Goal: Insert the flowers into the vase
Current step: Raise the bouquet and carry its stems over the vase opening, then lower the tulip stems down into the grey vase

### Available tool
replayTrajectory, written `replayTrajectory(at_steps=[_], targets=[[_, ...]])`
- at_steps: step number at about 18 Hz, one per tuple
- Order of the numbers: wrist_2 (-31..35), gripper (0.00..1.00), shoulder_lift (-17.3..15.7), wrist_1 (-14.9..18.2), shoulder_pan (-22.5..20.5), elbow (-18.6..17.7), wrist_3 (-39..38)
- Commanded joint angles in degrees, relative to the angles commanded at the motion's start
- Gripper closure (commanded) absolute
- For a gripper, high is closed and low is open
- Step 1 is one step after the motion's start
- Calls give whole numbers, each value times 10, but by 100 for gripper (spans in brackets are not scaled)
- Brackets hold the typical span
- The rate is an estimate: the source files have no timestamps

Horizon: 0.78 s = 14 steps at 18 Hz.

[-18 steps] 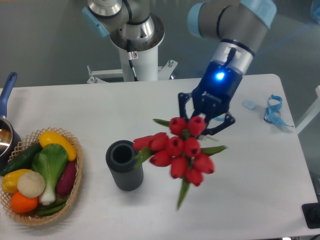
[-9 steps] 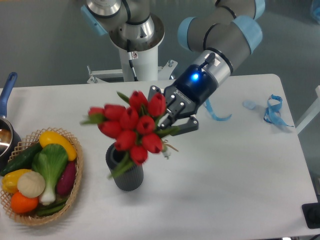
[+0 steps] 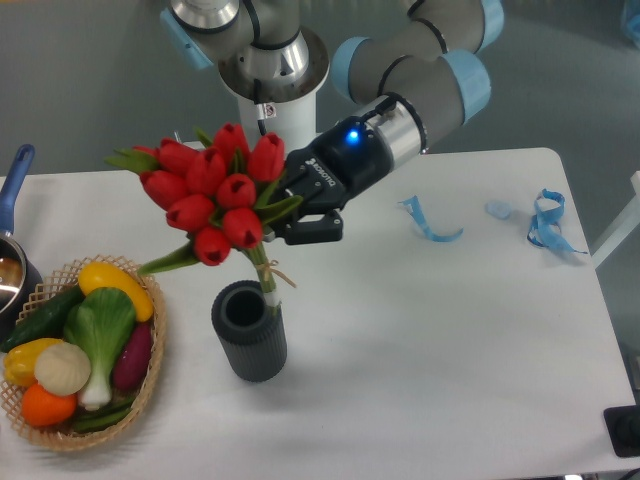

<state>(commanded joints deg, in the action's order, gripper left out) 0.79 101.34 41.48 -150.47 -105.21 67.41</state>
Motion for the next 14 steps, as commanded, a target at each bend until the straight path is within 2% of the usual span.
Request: replayTrajectory(at_steps=[8, 14], targets=[[4, 85, 4, 0, 6, -16, 1], [5, 85, 29, 1, 17, -19, 15]])
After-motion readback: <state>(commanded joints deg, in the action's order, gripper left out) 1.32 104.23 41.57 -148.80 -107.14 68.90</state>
